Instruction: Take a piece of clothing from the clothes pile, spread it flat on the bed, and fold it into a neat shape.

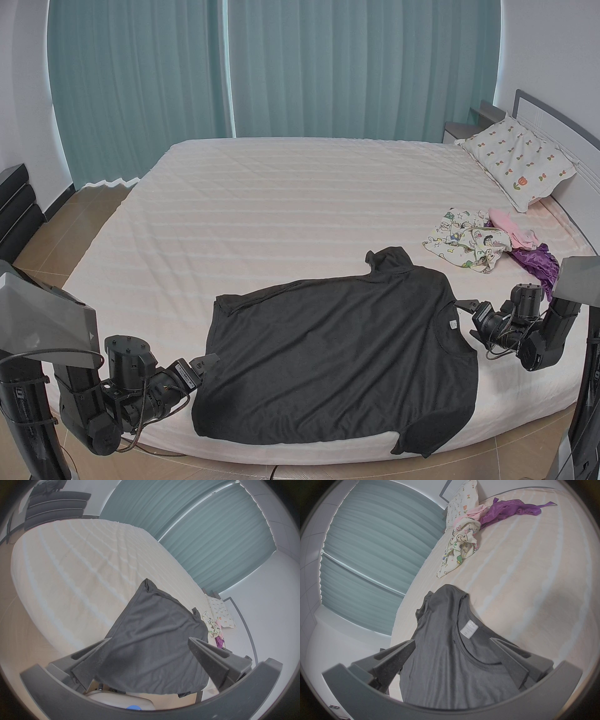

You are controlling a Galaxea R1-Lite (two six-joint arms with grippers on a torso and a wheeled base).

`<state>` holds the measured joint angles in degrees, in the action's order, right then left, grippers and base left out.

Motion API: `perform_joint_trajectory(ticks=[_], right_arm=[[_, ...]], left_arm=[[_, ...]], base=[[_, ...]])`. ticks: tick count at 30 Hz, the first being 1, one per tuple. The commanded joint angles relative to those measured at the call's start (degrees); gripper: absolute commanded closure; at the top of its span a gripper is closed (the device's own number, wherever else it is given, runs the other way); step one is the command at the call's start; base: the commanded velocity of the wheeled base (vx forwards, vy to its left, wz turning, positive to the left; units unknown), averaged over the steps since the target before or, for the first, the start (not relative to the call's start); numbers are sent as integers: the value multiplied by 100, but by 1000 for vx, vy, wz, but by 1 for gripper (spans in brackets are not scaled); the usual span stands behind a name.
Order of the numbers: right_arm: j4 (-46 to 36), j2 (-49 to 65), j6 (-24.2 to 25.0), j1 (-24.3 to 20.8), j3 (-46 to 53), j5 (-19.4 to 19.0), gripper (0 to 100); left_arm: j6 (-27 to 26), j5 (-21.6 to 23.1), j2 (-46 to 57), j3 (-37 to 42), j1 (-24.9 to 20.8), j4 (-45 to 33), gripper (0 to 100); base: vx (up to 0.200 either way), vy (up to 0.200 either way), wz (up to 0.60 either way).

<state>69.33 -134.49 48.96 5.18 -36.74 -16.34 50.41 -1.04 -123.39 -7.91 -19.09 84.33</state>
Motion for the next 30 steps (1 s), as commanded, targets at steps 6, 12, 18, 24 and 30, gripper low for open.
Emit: perform_joint_trajectory(ticks=[6,12,18,24,30], right_arm=[[11,19,-9,0,-44,34,0],[11,54,-9,27,-35,25,0],[11,54,-9,18,-35,25,0],[11,63,-9,18,-26,25,0],[11,54,-9,18,-35,25,0]], left_arm=[[4,-2,-62,-61,72,4,0],[101,-2,-62,-97,63,13,0],[136,-2,-185,-114,46,4,0],[171,-2,-220,-176,46,4,0],[171,-11,-220,-184,37,13,0]], base=[[200,0,0],[133,0,0],[0,0,0],[0,0,0],[0,0,0]])
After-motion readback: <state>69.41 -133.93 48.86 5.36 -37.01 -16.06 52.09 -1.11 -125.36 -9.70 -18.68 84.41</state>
